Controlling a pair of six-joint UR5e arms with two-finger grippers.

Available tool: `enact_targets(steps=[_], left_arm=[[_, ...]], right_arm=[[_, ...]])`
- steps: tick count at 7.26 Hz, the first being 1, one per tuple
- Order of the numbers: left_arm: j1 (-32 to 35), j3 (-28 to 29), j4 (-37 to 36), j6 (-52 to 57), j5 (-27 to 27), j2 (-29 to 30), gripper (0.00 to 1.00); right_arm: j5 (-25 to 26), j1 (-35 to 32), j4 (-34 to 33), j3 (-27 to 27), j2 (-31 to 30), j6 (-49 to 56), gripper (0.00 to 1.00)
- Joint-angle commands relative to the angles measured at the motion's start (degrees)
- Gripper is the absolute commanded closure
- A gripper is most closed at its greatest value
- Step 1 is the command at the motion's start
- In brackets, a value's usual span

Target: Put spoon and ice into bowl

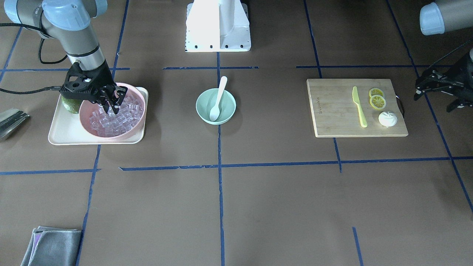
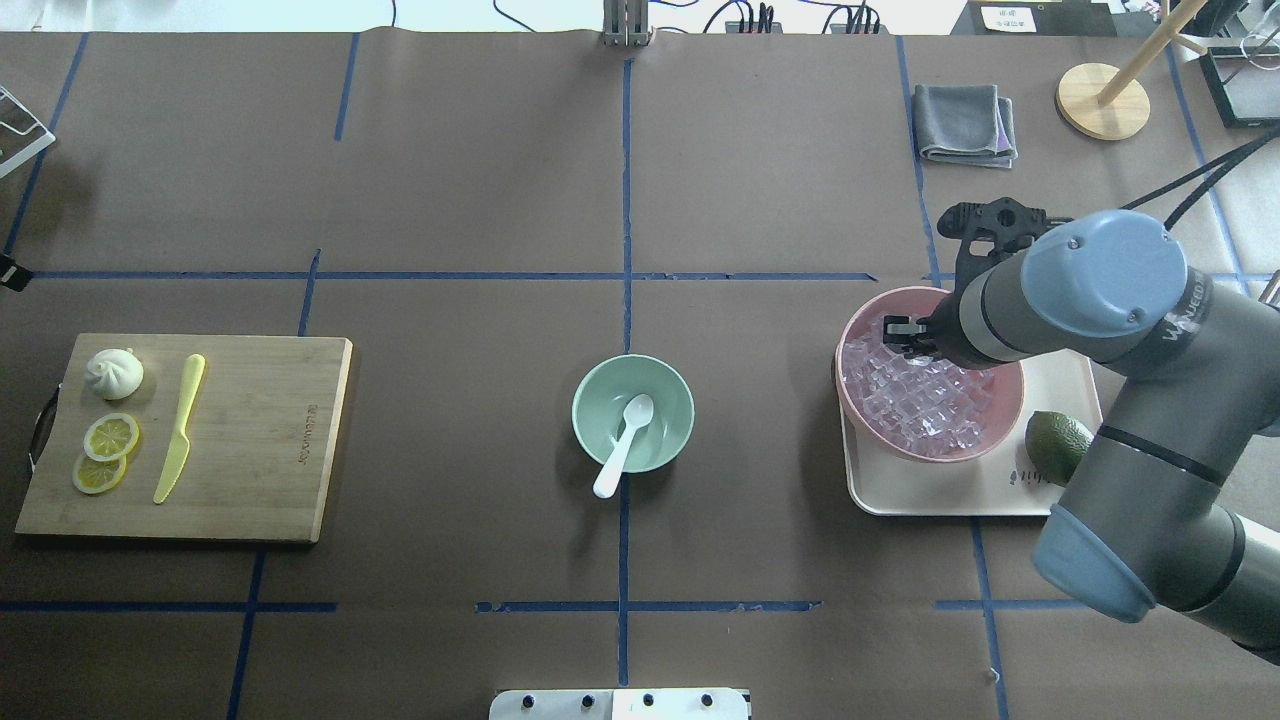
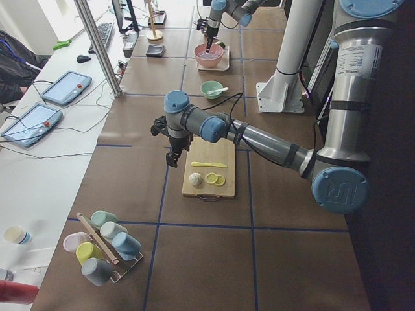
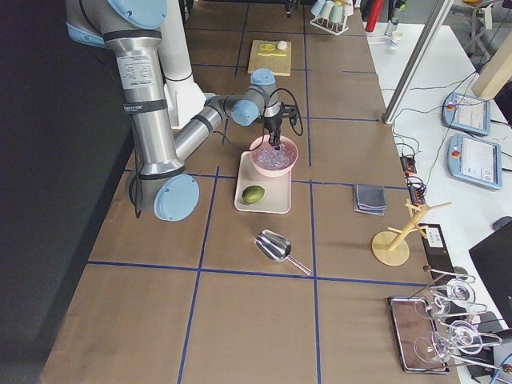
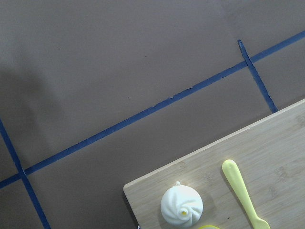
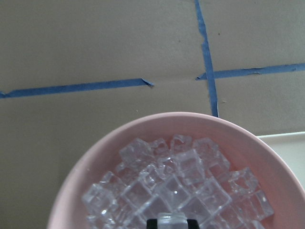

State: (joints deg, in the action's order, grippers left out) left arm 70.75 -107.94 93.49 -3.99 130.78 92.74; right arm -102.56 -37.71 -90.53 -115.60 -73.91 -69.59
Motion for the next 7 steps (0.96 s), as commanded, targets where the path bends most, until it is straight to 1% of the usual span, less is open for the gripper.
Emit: enact_targets(steps=[1,2,3,4,5,6,7], left_arm=[[0.00,-0.51,0.46,-3.19,0.00,0.16,0.00],[0.00,-1.03,0.46,-3.21,0.09,0.16,0.00],[0.00,-1.21,0.20,-3.22,0.09,0.07,0.00],[-0.09,-1.13,0.11,-3.22,0.09,0.16,0.00],[-0.09,-1.13,0.11,-3.22,0.09,-0.10,0.00],[-0.09,-0.95,0.20,-3.22,0.09,-0.19,0.00],[-0.09,-0.34,0.37,-3.13,0.09,-0.02,0.00]], right_arm=[[0.26,1.92,-13.42,0.64,13.58,-5.69,0.95],[0.69,4.03,-13.36,1.07,15.80,-11.12,0.94],[2.87,6.83,-13.36,3.86,19.91,-14.48,0.93],[5.94,10.25,-13.19,8.59,23.69,-18.17,0.93],[7.62,12.46,-10.23,12.64,25.56,-20.30,0.91],[10.43,14.57,-4.37,16.86,25.66,-22.67,0.91],[12.45,15.72,-1.61,19.77,26.45,-23.65,0.90]])
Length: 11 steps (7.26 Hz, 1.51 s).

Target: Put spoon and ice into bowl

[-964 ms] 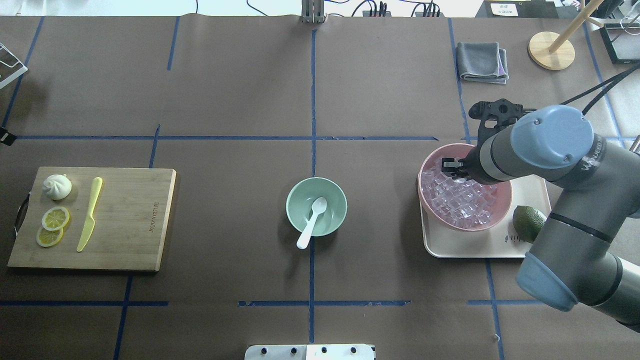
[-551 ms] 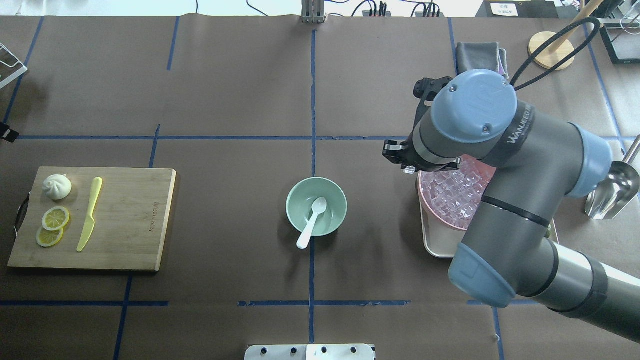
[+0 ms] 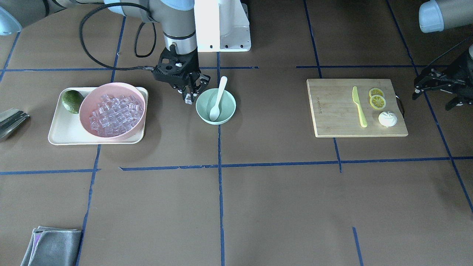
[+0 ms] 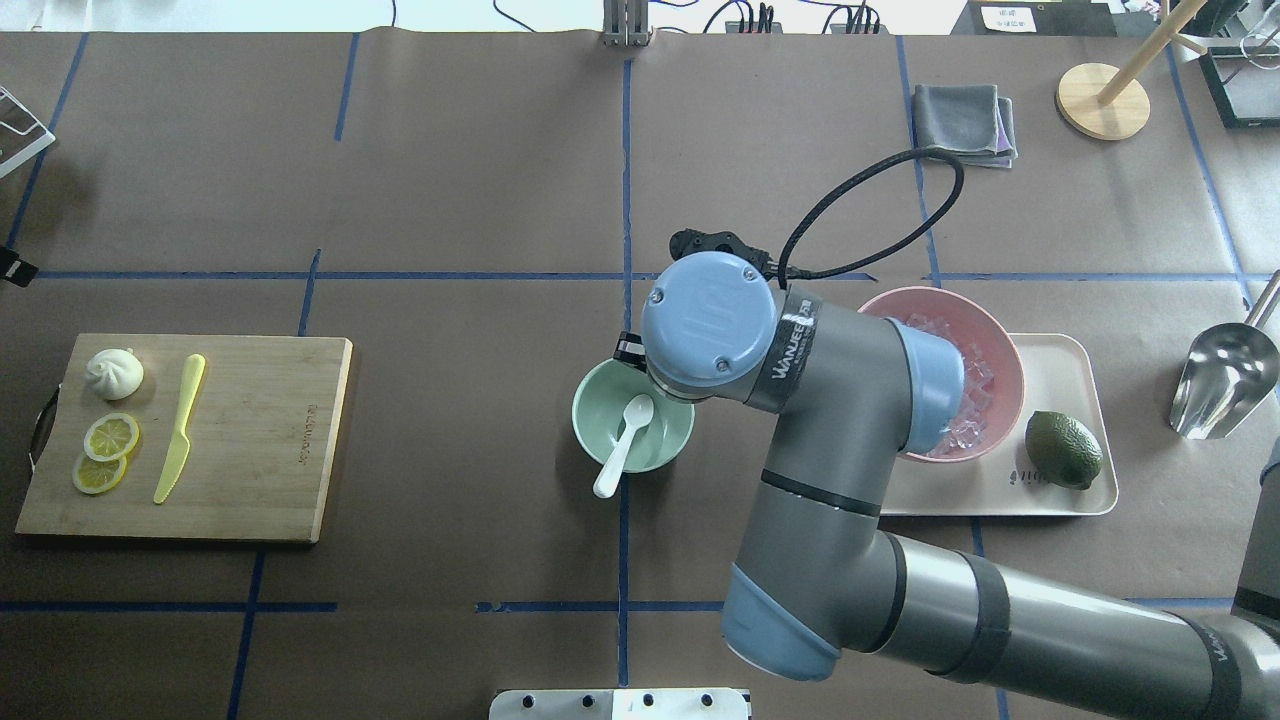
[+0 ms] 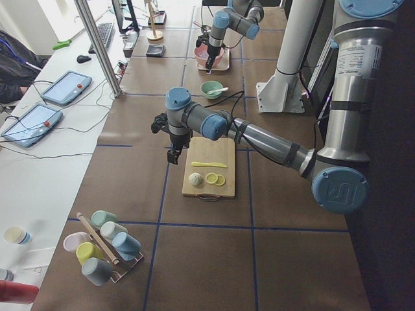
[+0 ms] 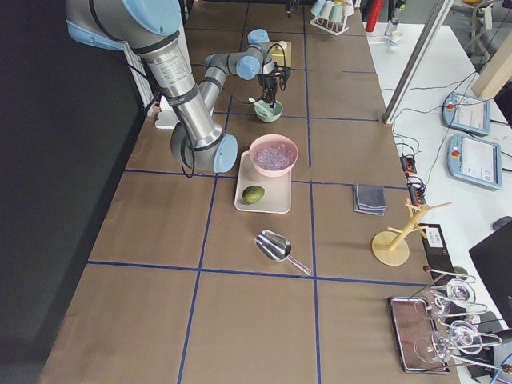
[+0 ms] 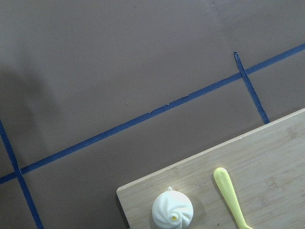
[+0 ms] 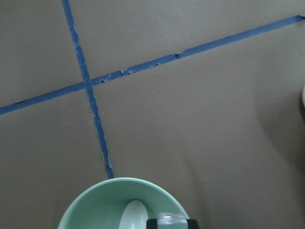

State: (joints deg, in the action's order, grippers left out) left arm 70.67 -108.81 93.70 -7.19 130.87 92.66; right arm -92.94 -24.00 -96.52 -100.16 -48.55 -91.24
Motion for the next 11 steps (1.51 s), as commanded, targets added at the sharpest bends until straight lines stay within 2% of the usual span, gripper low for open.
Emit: enact_targets(steps=[1,3,5,6,7,8,10,11], left_arm=[[-0.09,0.79,0.16,0.07,-0.09,0.16,0.00],[-0.09,0.88,0.16,0.15,-0.09,0.24,0.00],[-0.09,0.88,0.08,0.15,-0.09,0.33,0.00],[-0.09,0.88,0.08,0.15,-0.09,0.33,0.00],[-0.09,0.88,0.08,0.15,-0.09,0.33,0.00],[-0.09,0.88,0.08,0.07,-0.09,0.33,0.00],[-0.09,0.88,0.08,0.07,-0.09,0.33,0.00],[-0.09,0.80,0.08,0.07,-0.09,0.33,0.00]], right_arm=[[3.03,2.47,4.50,5.23,1.26,-2.10,0.90],[3.99,3.00,4.68,6.38,1.26,-2.62,0.82],[4.00,3.00,4.68,6.30,1.26,-2.63,0.59],[4.00,3.00,4.68,6.21,1.44,-2.63,0.43],[4.00,3.00,4.59,6.21,1.61,-2.72,0.19],[4.00,3.00,4.59,6.12,1.70,-2.63,0.01],[3.13,1.52,4.15,4.46,2.31,-1.84,0.01],[-1.14,-1.63,3.98,2.97,1.71,0.86,0.01]])
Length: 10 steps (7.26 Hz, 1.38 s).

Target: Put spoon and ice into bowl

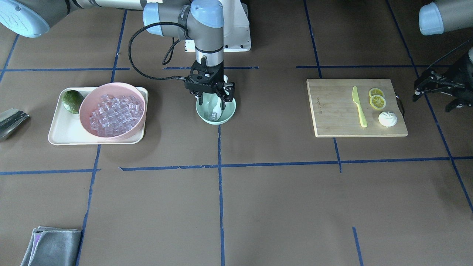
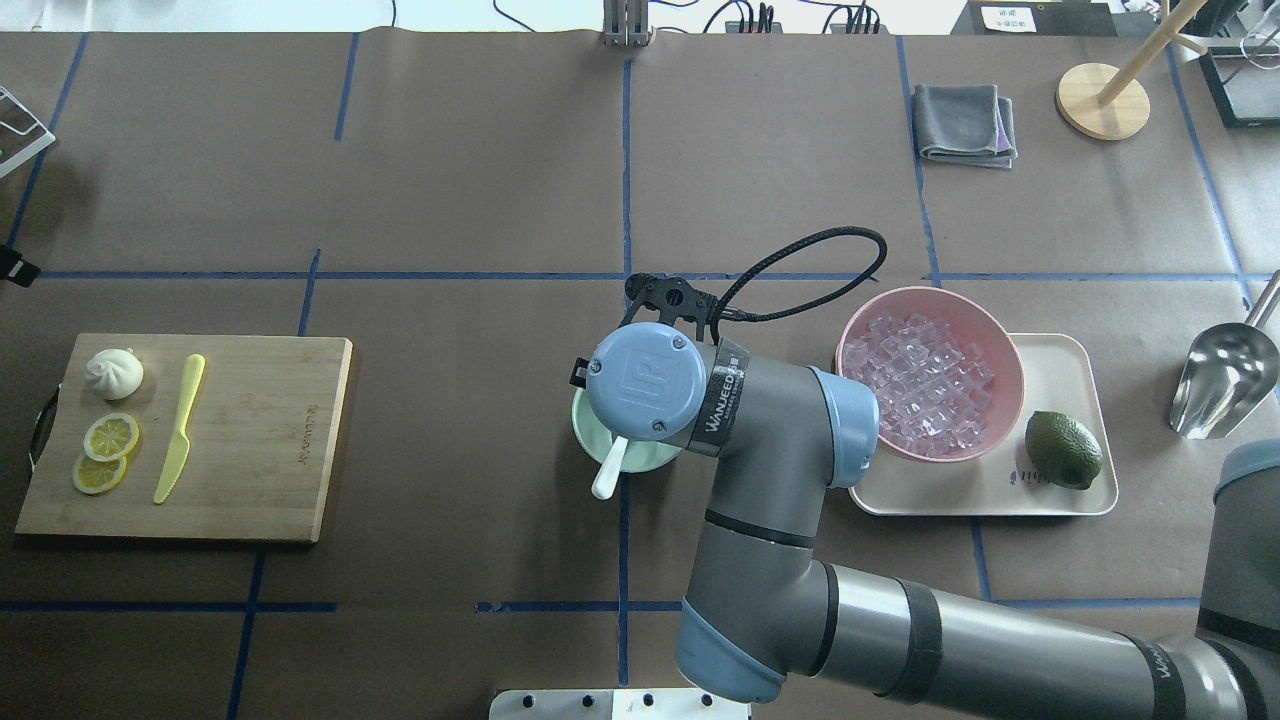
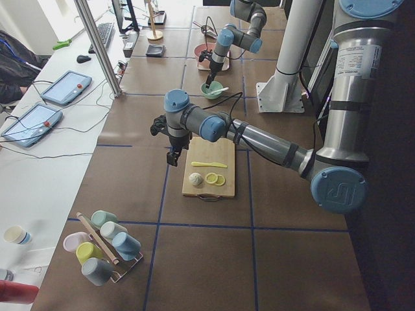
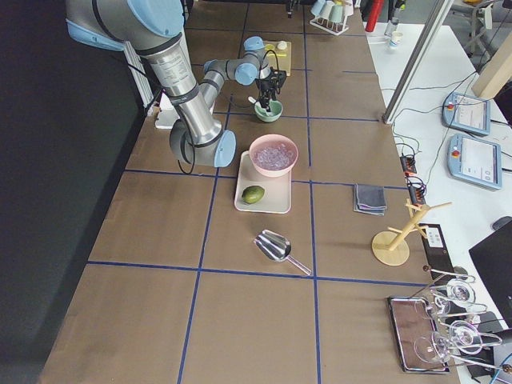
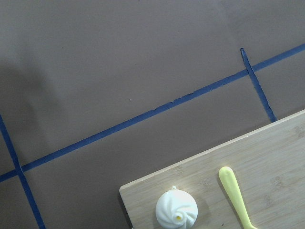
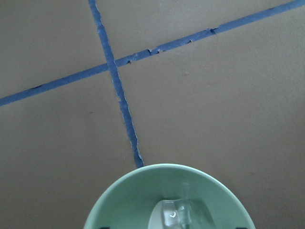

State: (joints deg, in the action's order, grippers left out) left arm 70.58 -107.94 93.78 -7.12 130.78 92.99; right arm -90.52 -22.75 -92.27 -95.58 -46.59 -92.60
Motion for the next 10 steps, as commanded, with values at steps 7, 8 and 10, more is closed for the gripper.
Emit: enact_targets(steps=[7,8,10], left_arm=[[6.72,2.11,-3.60,0.52,-0.09,-3.33,0.00],[11.38,4.65,-3.60,0.70,0.00,-3.43,0.00],[20.79,14.63,-1.77,0.96,4.36,-7.98,0.00]], right_arm=[[-28.04,-37.42,-1.43,-11.20,-30.02,65.55,0.01],[-29.96,-41.63,-1.34,-10.77,-32.83,72.58,0.01],[-35.93,-51.12,-0.90,-10.41,-40.03,85.51,0.01]])
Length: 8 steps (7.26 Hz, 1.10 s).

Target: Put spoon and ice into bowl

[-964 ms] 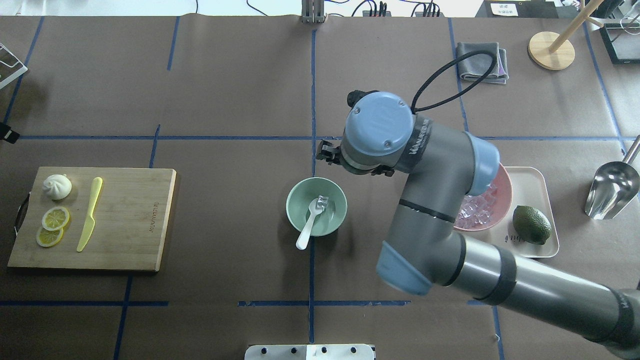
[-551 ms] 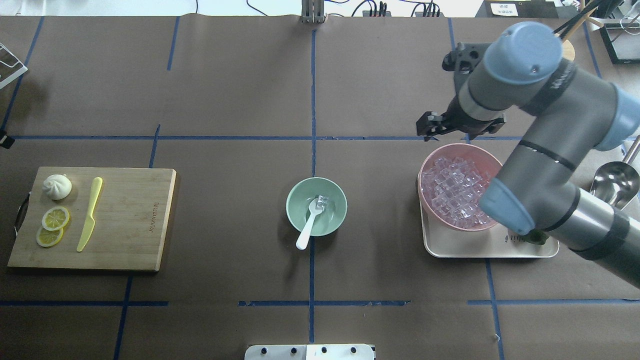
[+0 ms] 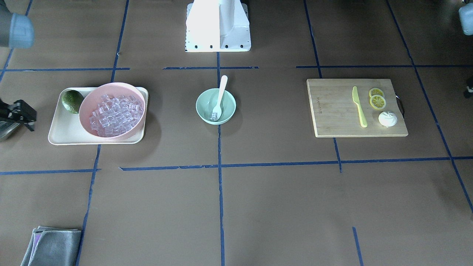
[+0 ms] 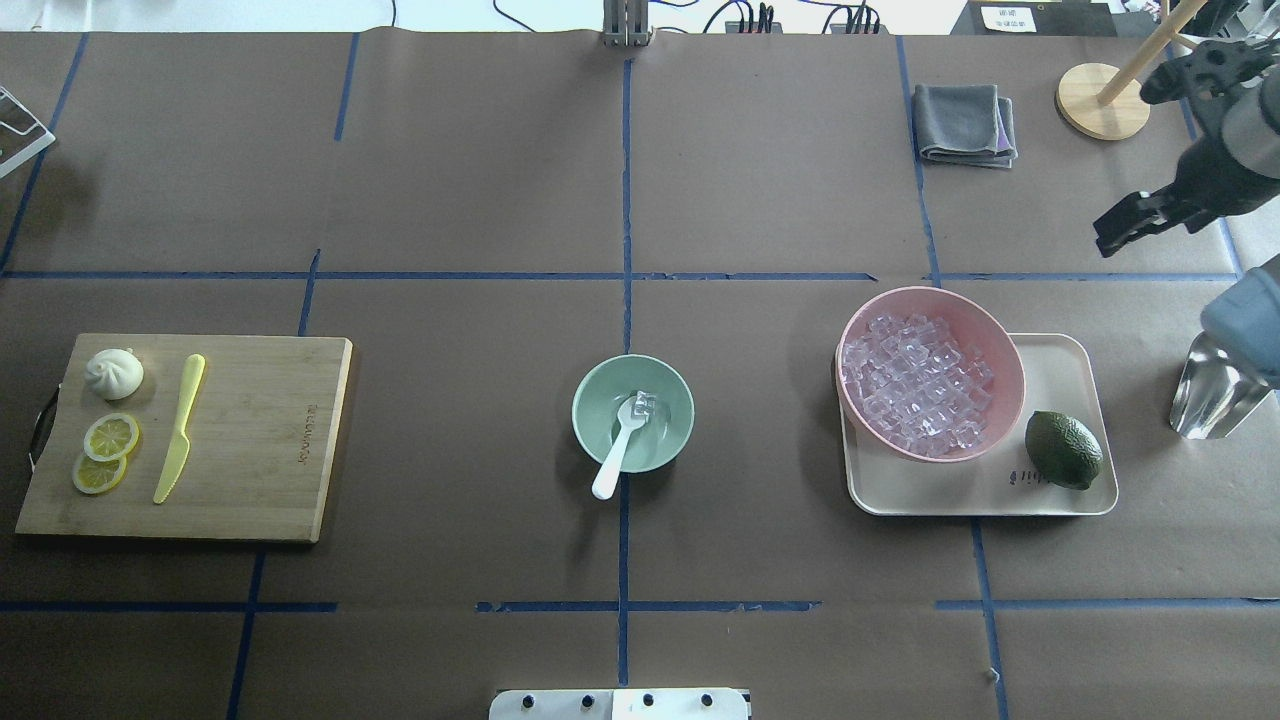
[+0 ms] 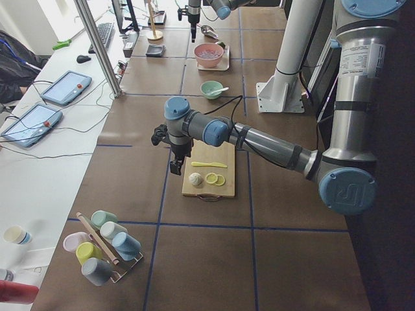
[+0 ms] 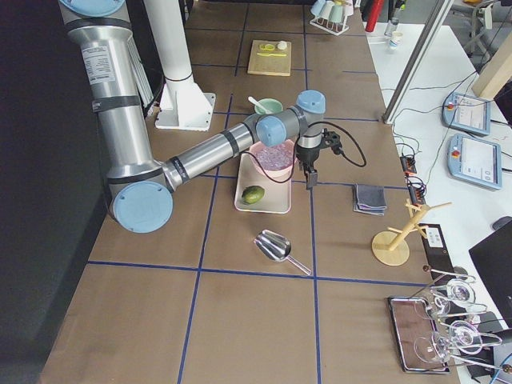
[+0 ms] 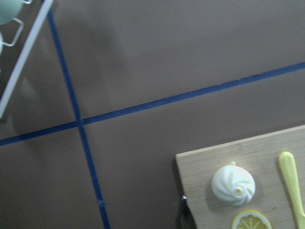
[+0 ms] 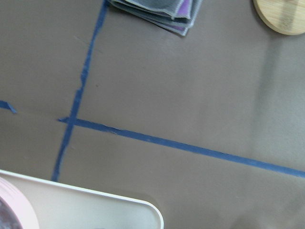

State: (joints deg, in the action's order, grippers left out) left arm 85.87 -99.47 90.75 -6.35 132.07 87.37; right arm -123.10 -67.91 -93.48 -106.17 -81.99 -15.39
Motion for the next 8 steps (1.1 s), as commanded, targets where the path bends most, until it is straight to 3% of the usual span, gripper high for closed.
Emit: enact_targets(steps=[1,2,5,8], left_arm=[[7.80,9.70,7.10,0.11,5.45,-2.46,0.00],[7.82,9.82,10.81,-0.06,6.26,-2.90,0.00],[7.65,3.17,8.49,-0.68,5.48,-2.55,0.00],[3.08,3.06,8.30,0.37,5.30,-2.20,0.00]], right_arm=[[-4.77,-10.00,0.40,0.17,-9.03,14.36,0.01],[-4.78,-12.31,0.40,0.17,-12.46,15.64,0.01],[-5.13,-14.53,0.40,-0.09,-12.59,13.03,0.00],[-5.93,-15.05,0.40,0.17,-13.98,12.40,0.00]])
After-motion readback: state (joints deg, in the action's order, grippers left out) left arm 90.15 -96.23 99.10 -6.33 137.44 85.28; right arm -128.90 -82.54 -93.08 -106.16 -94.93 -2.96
